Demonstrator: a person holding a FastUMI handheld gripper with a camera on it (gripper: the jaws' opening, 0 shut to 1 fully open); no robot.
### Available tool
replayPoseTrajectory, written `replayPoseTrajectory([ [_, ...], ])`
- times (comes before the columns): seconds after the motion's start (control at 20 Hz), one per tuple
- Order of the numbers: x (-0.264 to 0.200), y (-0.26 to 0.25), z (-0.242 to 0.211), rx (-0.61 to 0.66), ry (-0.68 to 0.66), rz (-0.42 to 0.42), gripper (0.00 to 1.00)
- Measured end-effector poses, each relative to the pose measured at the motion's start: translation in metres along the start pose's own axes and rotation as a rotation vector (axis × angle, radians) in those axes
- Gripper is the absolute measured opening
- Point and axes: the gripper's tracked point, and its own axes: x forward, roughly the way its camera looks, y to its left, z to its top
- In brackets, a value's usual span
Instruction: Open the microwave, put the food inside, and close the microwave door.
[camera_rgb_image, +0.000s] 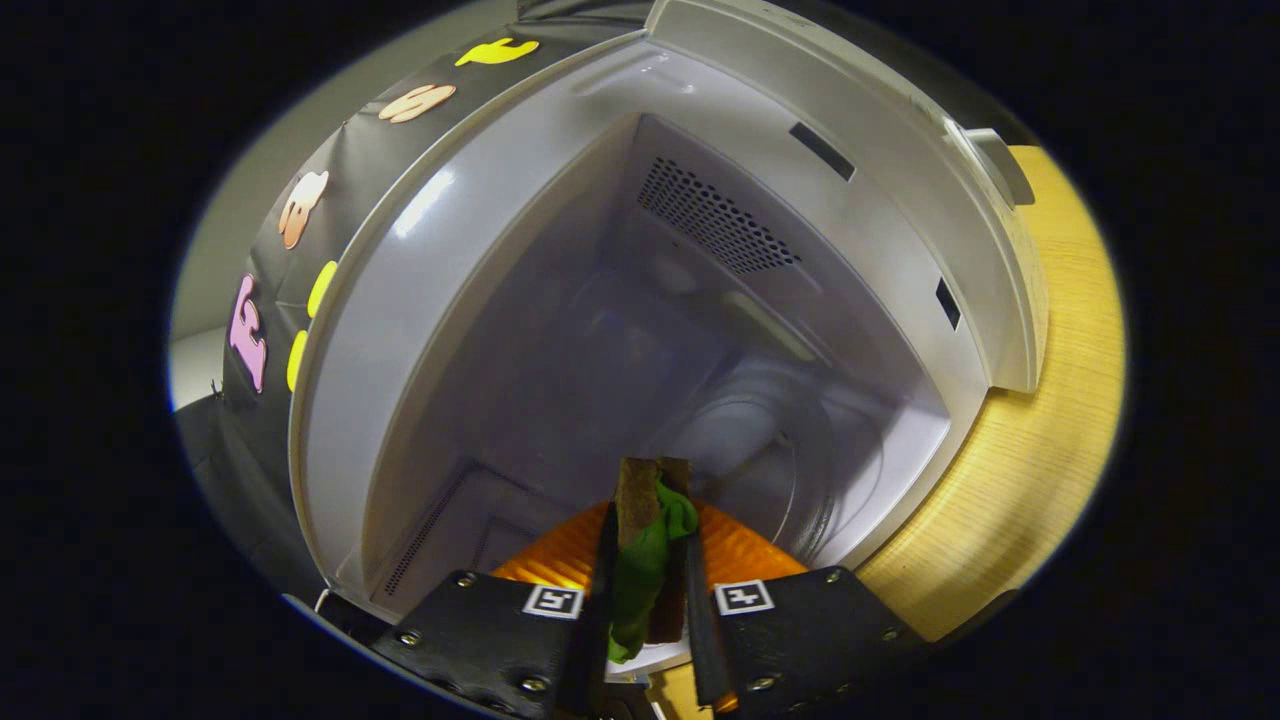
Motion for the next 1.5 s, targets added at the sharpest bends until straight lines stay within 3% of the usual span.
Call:
replayPoseTrajectory([
  [0.15, -0.003, -0.006, 0.007, -0.094, -0.021, -0.041, 0.52],
  [0.3, -0.011, -0.018, 0.017, -0.216, -0.040, -0.096, 0.98],
  [0.7, -0.066, -0.005, 0.025, -0.425, 0.001, -0.070, 0.97],
  [1.0, -0.144, 0.032, 0.031, -0.617, 0.020, 0.053, 0.97],
  [1.5, -0.276, 0.109, 0.049, -0.784, 0.000, 0.316, 0.97],
])
